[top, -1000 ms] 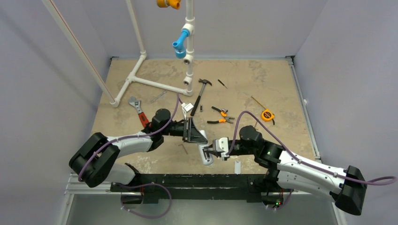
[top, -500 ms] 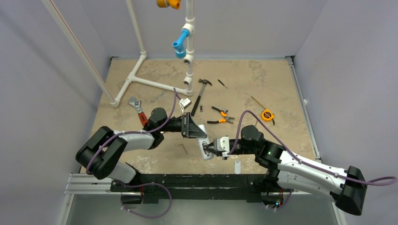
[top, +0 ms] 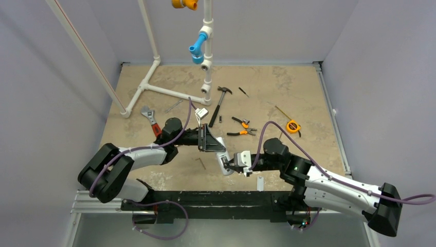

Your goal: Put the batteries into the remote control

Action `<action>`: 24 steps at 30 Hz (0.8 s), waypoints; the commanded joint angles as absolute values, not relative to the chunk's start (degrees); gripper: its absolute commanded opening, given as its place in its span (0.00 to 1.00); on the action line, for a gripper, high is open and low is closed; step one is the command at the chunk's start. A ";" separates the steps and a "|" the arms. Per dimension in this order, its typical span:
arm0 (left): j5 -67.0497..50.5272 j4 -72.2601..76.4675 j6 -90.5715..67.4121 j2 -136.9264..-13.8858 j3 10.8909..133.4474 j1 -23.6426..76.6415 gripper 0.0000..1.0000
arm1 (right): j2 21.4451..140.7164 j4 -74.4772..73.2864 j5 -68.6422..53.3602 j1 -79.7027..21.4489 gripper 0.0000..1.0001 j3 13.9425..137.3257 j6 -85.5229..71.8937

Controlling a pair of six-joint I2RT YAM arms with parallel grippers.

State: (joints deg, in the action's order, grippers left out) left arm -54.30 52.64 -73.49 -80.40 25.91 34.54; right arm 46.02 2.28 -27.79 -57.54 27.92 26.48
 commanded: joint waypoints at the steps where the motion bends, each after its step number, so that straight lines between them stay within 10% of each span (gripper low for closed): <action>1: -54.99 51.31 -70.54 -76.69 27.98 34.29 0.00 | 45.06 -8.58 -27.16 -57.48 0.13 27.92 24.27; 13: -54.01 45.97 -66.61 -76.76 28.50 34.36 0.00 | 36.10 4.92 -26.86 -57.48 0.30 27.03 18.33; 24: -51.65 54.59 -70.23 -80.78 21.62 28.60 0.00 | 38.12 16.21 17.08 -57.47 0.47 24.19 1.01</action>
